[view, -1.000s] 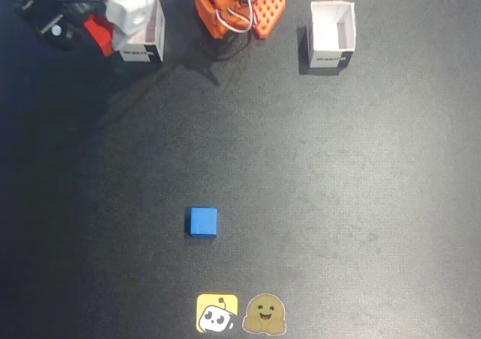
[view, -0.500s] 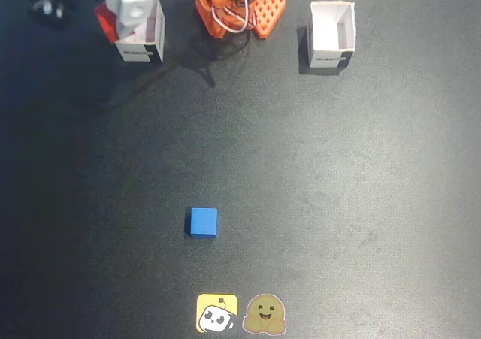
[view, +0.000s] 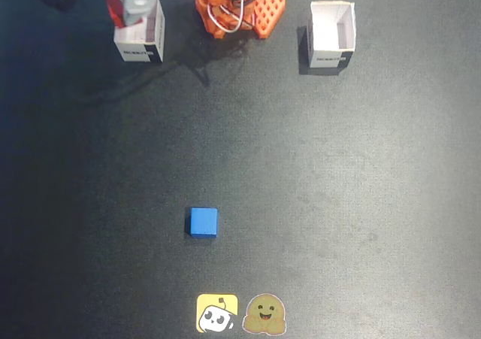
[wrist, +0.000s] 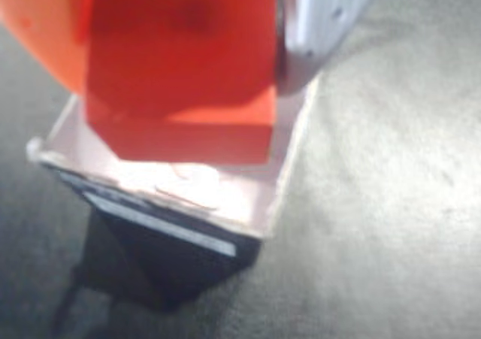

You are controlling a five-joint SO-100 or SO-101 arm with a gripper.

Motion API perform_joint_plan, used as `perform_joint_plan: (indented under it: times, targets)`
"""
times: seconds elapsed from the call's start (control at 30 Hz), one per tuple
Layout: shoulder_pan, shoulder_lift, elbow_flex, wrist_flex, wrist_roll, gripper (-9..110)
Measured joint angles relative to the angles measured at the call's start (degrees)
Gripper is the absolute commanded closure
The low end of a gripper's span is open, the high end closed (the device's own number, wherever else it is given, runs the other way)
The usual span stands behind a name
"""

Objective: Put the red cube in the right box and the blue cube in the left box.

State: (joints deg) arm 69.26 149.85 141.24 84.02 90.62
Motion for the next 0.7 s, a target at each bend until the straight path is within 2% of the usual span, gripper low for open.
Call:
perform_joint_plan:
  times: [0.53, 0.7]
  targets:
    - [0.44, 1.58, 1.85, -0.09, 0.53, 80]
    - [0.44, 1.58, 1.85, -0.09, -0.88, 89]
